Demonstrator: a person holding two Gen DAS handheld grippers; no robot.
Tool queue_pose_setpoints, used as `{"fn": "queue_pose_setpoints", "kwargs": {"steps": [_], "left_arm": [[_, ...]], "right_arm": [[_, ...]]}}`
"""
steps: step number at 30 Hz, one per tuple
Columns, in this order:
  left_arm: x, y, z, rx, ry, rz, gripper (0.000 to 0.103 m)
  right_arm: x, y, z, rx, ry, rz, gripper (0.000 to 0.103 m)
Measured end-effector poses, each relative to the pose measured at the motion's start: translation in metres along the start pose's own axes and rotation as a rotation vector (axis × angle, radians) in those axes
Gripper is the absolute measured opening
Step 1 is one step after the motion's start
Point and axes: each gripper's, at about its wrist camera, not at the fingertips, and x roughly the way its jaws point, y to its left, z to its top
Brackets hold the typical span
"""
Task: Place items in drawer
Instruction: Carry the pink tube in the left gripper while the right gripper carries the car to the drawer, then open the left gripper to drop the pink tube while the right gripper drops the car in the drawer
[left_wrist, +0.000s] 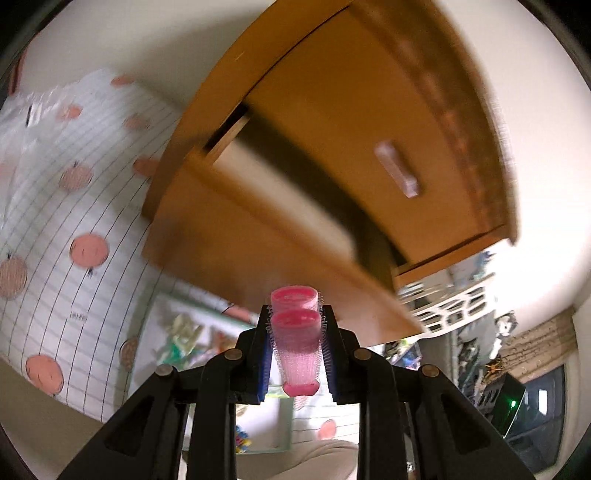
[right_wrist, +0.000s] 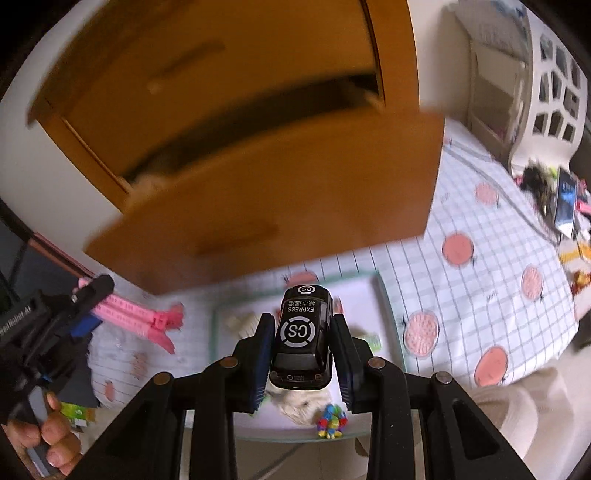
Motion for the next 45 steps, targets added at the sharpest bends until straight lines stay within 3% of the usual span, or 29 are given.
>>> {"fn": "queue_pose_setpoints", "kwargs": {"steps": [6,14,23,32,35,38,43,45], "left_arm": [[-0.022,-0.029,0.032,0.024,-0.064,-0.057,0.025],[-0.040,-0.065,0.078,0.109,-0.181,-0.038,0.025],[-0.010,-0.067,0.103,0.159,-0.203,0.048,0.025],[0.031,-0.053,0.107,0.162,-0.149,0.123,0.025],[0.038,-0.049,0.107,0.157,-0.133,0.121,0.030],[0.041,-0.046,0.108,0.150,-0.128,0.122,0.048],[0.040,-0.047,0.104,0.160,-0.129,0.135,0.052],[0.039,-0.046,0.104,0.163,-0.129,0.149,0.060]], "right_arm": [[-0.045,0.016,0.043,-0.022,-0.100,0.031,0.033],[-0.071,0.041,0.101,-0.064,-0.177,0.013,0.033],[-0.045,0.058,0.137,-0.102,-0.159,-0.053,0.033],[-0.008,0.065,0.147,-0.141,-0.105,-0.109,0.033],[0.001,0.065,0.147,-0.146,-0.096,-0.113,0.033],[0.004,0.065,0.146,-0.138,-0.095,-0.101,0.034],[0.008,0.062,0.143,-0.128,-0.086,-0.108,0.035],[0.009,0.061,0.142,-0.128,-0.083,-0.114,0.036]]}}
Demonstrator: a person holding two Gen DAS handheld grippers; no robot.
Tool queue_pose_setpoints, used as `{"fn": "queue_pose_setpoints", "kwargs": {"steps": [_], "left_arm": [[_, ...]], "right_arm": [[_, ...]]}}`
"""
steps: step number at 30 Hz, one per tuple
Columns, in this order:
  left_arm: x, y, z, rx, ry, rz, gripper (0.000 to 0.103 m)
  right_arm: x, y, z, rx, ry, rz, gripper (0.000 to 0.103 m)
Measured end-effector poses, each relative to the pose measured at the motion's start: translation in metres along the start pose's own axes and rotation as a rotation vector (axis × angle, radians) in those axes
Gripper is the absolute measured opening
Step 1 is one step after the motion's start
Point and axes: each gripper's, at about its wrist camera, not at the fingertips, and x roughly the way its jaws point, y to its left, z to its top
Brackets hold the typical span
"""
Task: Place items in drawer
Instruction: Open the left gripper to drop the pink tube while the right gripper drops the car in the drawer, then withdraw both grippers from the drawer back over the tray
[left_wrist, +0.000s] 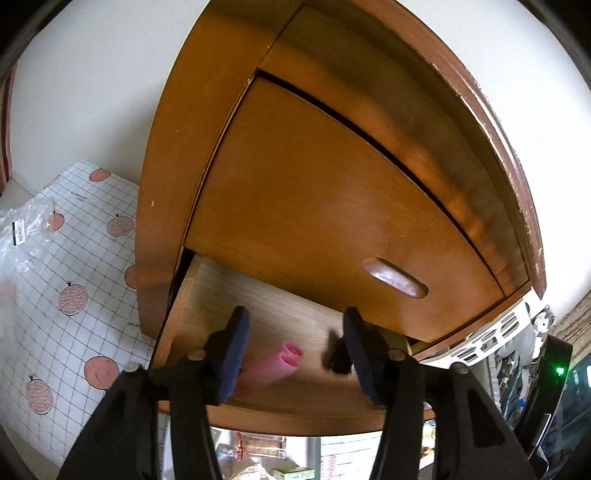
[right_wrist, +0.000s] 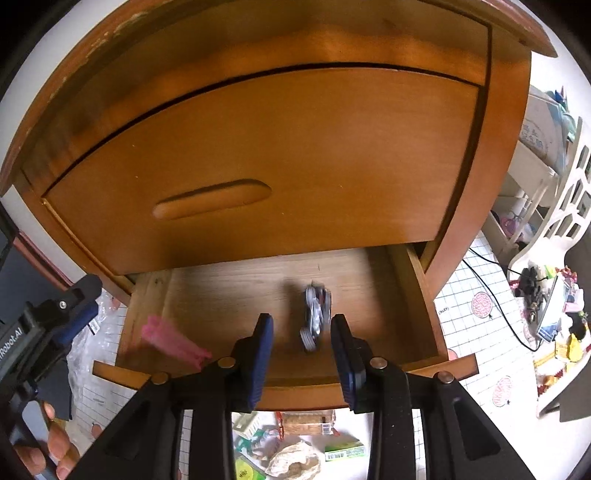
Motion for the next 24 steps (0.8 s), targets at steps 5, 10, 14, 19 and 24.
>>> {"fn": "queue_pose_setpoints", "kwargs": {"steps": [5,10,14,19,24], "left_arm": [[0.004,0.001,-0.002,0.017,0.012,0.060,0.065],[0.008,-0.002,-0.008,0.054,0.010,0.112,0.081],[0.010,-0.005,-0.012,0.088,-0.018,0.145,0.100],[0.006,-0.011,-0.016,0.140,-0.055,0.170,0.100],[-0.006,-0.017,-0.021,0.167,-0.117,0.167,0.100]], "right_arm": [[0.002,-0.004,-0.005,0.010,0.007,-0.009,0.055],[0.004,-0.009,-0.011,0.015,0.008,-0.012,0.079],[0.006,-0.011,-0.014,0.015,0.006,-0.012,0.091],[0.003,-0.011,-0.018,0.008,-0.013,-0.018,0.103],[0.000,-0.015,-0.021,0.016,-0.024,-0.021,0.103]]}}
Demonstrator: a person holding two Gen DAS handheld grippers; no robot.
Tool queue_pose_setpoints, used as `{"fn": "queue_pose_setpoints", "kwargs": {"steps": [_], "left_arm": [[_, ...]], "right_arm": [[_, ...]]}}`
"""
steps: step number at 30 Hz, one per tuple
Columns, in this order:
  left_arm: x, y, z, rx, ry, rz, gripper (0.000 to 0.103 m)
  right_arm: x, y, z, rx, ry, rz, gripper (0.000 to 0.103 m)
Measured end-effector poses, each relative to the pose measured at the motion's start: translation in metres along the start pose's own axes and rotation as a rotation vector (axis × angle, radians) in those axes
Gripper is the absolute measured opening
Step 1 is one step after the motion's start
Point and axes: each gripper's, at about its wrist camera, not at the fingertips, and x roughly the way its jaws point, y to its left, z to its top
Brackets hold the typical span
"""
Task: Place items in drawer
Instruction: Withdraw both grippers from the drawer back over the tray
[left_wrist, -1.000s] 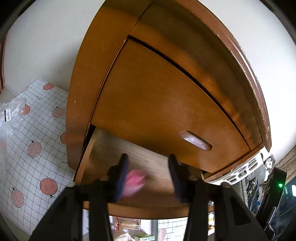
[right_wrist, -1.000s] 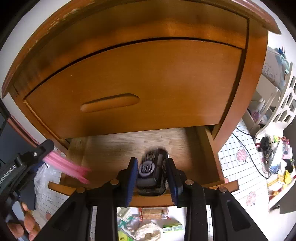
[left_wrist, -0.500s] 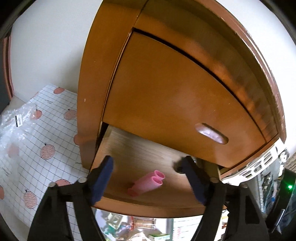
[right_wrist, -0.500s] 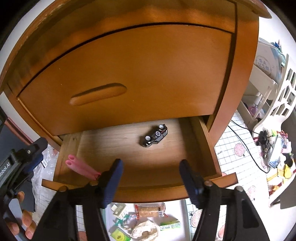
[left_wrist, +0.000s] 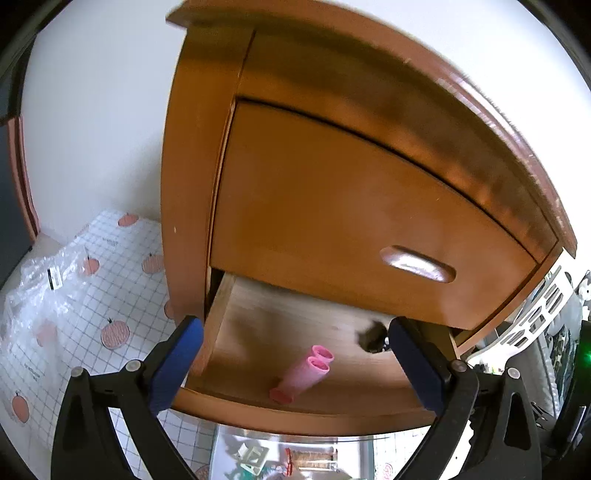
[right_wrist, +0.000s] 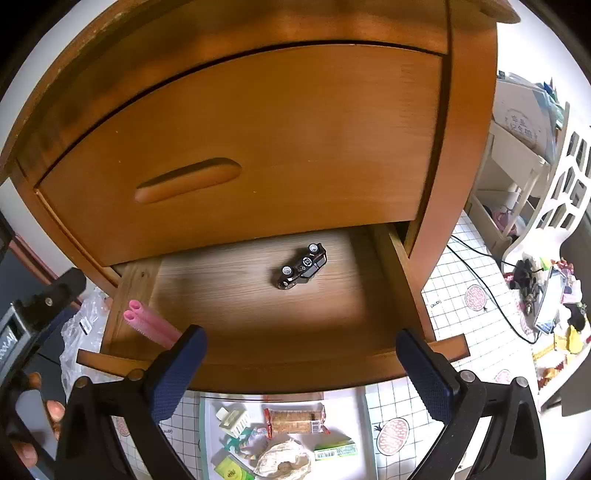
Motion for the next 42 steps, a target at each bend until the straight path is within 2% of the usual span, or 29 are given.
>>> {"fn": "queue_pose_setpoints", "kwargs": {"steps": [6,10,18,23,26,31,36,42], "left_arm": [[-0.025,-0.008,-0.007,0.036,-0.077,0.031,0.101],[-0.043,-0.011,-0.019,0.058,-0.120,0.030,0.101],[-0.068,-0.001,-0.063,0.045,-0.118,0.013,0.101],[-0.058,0.018,-0.091,0.012,-0.040,0.028,0.101],[-0.036,0.031,-0.107,-0.001,0.068,0.071,0.101],[-0.005,0.047,-0.133,0.000,0.170,0.113,0.101],[0.019,0.056,-0.152,0.033,0.221,0.159,0.101],[0.044,0.071,-0.181,0.026,0.372,0.140,0.101]], "right_arm": [[-0.011,-0.002,-0.007,-0.013,-0.031,0.005,0.103],[-0.019,-0.006,-0.024,0.002,-0.049,0.006,0.103],[-0.024,-0.019,-0.082,0.006,-0.068,0.001,0.103],[-0.013,-0.035,-0.120,0.041,-0.022,0.012,0.103],[-0.004,-0.042,-0.141,0.043,0.008,0.007,0.103],[0.010,-0.042,-0.174,0.013,0.079,-0.022,0.103],[0.029,-0.039,-0.197,-0.011,0.163,-0.008,0.103],[0.053,-0.029,-0.218,-0.060,0.257,0.001,0.103]]}}
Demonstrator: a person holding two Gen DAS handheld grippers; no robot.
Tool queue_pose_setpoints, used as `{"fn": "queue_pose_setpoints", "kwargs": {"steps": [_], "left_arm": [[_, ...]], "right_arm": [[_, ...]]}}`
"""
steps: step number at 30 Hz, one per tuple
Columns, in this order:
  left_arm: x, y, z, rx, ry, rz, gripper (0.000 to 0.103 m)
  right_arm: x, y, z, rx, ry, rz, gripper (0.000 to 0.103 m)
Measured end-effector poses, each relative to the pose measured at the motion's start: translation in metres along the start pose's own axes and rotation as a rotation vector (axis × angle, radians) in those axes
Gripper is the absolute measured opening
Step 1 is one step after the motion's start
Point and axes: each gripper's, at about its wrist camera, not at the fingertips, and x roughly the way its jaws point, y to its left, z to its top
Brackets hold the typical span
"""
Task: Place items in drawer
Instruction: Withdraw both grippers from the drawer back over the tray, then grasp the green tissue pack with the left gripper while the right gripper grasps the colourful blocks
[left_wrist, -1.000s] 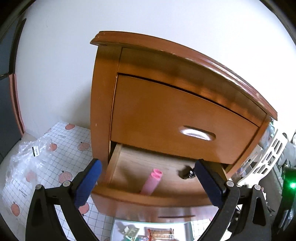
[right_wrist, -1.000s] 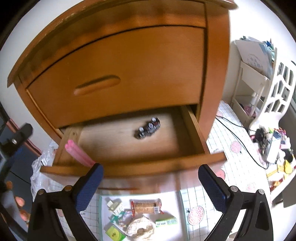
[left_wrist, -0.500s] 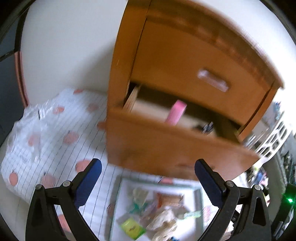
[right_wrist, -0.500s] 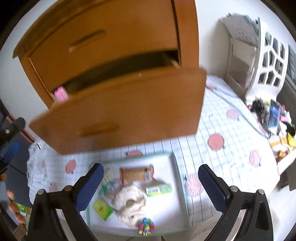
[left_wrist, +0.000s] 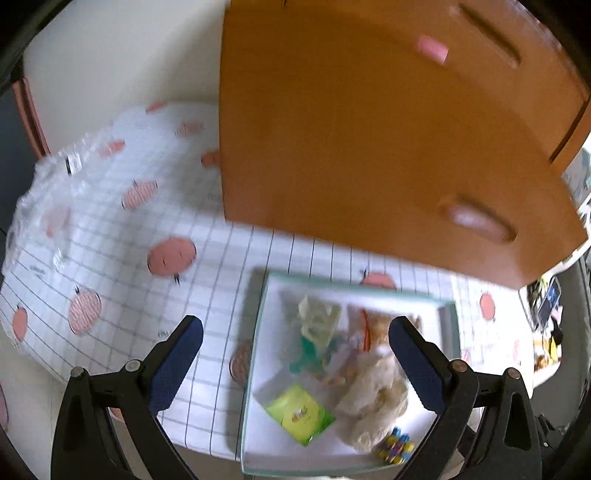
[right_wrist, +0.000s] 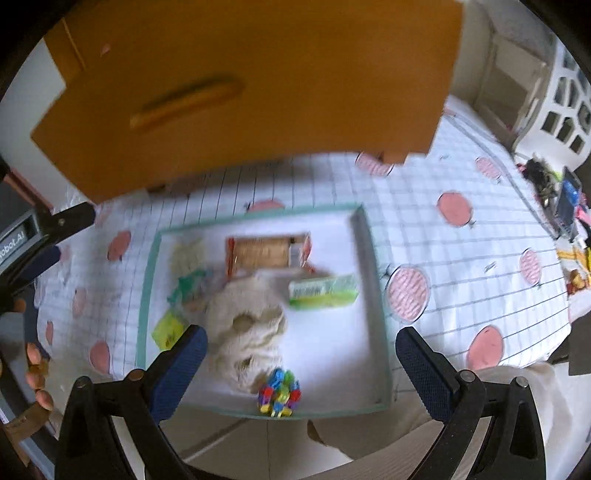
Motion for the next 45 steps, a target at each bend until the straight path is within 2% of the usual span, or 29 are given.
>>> {"fn": "queue_pose_setpoints", "kwargs": {"steps": [5,13,17,19,21,23,26,28,34,39,42,45], "left_arm": [[0.024,-0.001,-0.015,0.036,0.118,0.019,0.100],[0.049,-0.005,-0.034,0.080,0.230,0.031,0.100],[0.061,-0.007,-0.043,0.110,0.275,0.031,0.100],[0.064,-0.009,-0.046,0.119,0.291,0.024,0.096],[0.068,-0.010,-0.050,0.132,0.313,0.018,0.086],[0.072,-0.010,-0.053,0.138,0.332,0.009,0.085],[0.077,-0.010,-0.057,0.143,0.349,0.001,0.082],[0.078,-0.012,-0.059,0.166,0.347,0.016,0.081],[0.078,-0.013,-0.057,0.189,0.349,0.021,0.081],[0.080,-0.023,-0.058,0.224,0.350,0.006,0.078],[0.085,-0.025,-0.062,0.233,0.366,0.004,0.077],[0.091,-0.025,-0.067,0.236,0.387,0.009,0.070]], "right_arm": [[0.021,0.007,-0.009,-0.016,0.087,0.021,0.103],[0.045,0.001,-0.015,0.014,0.205,0.021,0.103],[0.057,-0.003,-0.020,0.036,0.270,0.031,0.096],[0.062,-0.003,-0.022,0.040,0.296,0.044,0.094],[0.068,-0.002,-0.023,0.034,0.320,0.053,0.091],[0.073,0.001,-0.025,0.022,0.349,0.055,0.088],[0.079,0.005,-0.028,0.003,0.374,0.063,0.086],[0.083,0.009,-0.029,-0.013,0.390,0.063,0.080],[0.096,0.023,-0.035,-0.059,0.445,0.067,0.070],[0.108,0.032,-0.040,-0.057,0.486,0.065,0.061],[0.112,0.033,-0.042,-0.059,0.499,0.069,0.060],[0.117,0.036,-0.044,-0.062,0.512,0.079,0.059]]}}
